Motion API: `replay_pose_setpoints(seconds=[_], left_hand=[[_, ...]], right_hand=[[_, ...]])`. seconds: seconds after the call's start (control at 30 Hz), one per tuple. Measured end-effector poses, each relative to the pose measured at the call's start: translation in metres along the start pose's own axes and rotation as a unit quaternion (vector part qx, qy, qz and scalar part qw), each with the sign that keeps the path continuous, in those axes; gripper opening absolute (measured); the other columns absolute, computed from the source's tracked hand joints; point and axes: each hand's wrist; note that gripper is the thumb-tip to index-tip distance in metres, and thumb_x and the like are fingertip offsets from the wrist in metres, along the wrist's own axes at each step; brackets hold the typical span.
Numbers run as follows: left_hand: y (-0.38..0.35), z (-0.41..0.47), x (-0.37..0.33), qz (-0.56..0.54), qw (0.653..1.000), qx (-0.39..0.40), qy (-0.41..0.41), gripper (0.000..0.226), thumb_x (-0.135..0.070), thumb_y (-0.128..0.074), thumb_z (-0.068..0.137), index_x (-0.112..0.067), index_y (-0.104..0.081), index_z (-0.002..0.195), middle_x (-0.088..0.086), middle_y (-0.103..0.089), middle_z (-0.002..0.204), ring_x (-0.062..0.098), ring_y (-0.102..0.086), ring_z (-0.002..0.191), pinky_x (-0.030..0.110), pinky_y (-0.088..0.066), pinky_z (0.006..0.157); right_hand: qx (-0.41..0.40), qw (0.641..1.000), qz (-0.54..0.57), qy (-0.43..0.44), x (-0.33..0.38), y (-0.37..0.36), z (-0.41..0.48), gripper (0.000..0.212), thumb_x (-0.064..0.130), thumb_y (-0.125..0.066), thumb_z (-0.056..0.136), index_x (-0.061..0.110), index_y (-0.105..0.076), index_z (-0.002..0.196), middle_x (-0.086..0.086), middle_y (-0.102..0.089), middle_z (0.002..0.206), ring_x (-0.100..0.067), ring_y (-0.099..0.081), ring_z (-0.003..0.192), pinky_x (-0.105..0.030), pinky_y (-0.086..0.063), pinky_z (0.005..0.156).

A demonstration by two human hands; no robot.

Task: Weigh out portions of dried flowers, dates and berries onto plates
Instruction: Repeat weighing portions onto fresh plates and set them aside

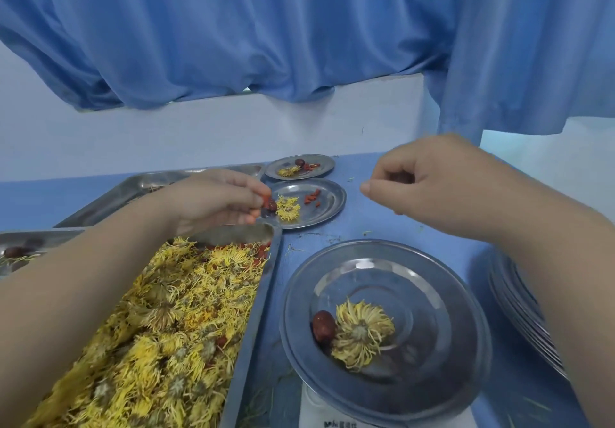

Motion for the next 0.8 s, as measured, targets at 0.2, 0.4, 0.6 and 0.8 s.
replay_pose_setpoints(seconds=[0.2,0.4,0.6,0.8], left_hand=[[-0.074,-0.019,-0.026,0.087,0.989,0.111,-0.035,0.014,0.004,-0.067,0.084,-0.006,-0.069,0.094,0.008,-0.069,0.079,0.016,-0.064,0.069,0.023,-0.056,0.067],[-0.117,-0.023,-0.028,0.276,0.957,0.061,-0.062,0.012,-0.014,-0.072,0.086,-0.016,-0.074,0.097,0.011,-0.073,0.093,0.01,-0.068,0.072,0.021,-0.058,0.071],[-0.118,-0.032,-0.027,0.283,0.956,0.038,-0.068,0.014,-0.022,-0.071,0.087,-0.025,-0.074,0.1,-0.002,-0.074,0.095,0.006,-0.069,0.085,0.023,-0.059,0.075],[-0.121,-0.045,-0.023,0.244,0.967,0.013,-0.068,0.012,-0.02,-0.066,0.089,-0.02,-0.074,0.098,-0.004,-0.074,0.098,0.01,-0.07,0.09,0.024,-0.059,0.076]], right_hand=[[-0.022,1.0,0.01,-0.014,0.001,0.015,-0.005,0.027,0.041,-0.061,0.084,0.022,-0.066,0.066,0.006,-0.063,0.063,-0.001,-0.055,0.071,-0.017,-0.042,0.052],[-0.019,1.0,0.001,-0.017,0.004,0.019,-0.008,0.027,0.044,-0.059,0.084,0.023,-0.069,0.071,0.007,-0.066,0.065,-0.005,-0.059,0.064,-0.022,-0.046,0.055],[-0.001,1.0,0.006,-0.018,0.011,0.023,-0.011,0.028,0.046,-0.059,0.081,0.023,-0.068,0.071,0.006,-0.068,0.064,-0.007,-0.063,0.055,-0.024,-0.051,0.055],[0.022,1.0,0.009,-0.017,0.024,0.035,-0.022,0.027,0.047,-0.059,0.083,0.025,-0.068,0.07,0.01,-0.069,0.065,-0.001,-0.062,0.054,-0.021,-0.047,0.051]])
Point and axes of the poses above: each hand's wrist, its own z-axis towards the middle knuckle, its own y-axis out of the back of the hand, x = y × z
